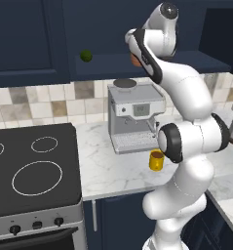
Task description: Pick the syrup bottle and honey bottle from the cabinet and place them next to the mug.
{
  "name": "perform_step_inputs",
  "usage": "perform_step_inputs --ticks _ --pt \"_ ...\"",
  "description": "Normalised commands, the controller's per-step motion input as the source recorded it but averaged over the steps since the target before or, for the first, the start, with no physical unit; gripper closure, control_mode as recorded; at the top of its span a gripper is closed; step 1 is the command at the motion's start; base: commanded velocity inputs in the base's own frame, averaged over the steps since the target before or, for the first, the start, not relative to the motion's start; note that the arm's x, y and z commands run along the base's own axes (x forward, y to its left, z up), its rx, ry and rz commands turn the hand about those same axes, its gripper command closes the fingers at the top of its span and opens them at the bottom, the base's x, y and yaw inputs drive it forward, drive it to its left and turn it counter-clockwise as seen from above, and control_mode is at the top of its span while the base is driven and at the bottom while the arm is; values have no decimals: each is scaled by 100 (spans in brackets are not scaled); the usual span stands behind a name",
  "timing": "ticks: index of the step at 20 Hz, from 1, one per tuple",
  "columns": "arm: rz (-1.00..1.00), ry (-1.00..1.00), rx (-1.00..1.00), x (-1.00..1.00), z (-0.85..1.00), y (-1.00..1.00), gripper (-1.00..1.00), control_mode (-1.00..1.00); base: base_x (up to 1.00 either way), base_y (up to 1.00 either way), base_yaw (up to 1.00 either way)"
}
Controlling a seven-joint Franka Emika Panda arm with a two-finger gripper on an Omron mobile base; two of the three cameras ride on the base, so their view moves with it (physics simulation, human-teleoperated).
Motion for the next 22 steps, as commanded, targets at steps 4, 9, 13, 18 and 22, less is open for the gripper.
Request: perform_step_inputs --ticks 4,9,13,18,22 --pt "0 0 0 17 0 0 -100 -100 0 0 0" --pt "0 0 0 17 0 0 -100 -100 0 0 0" --pt "0 0 0 3 -10 0 -100 -100 0 0 0" --pt "0 0 0 0 -7 0 -100 -100 0 0 0" --pt "0 0 0 0 -8 0 -100 -100 0 0 0"
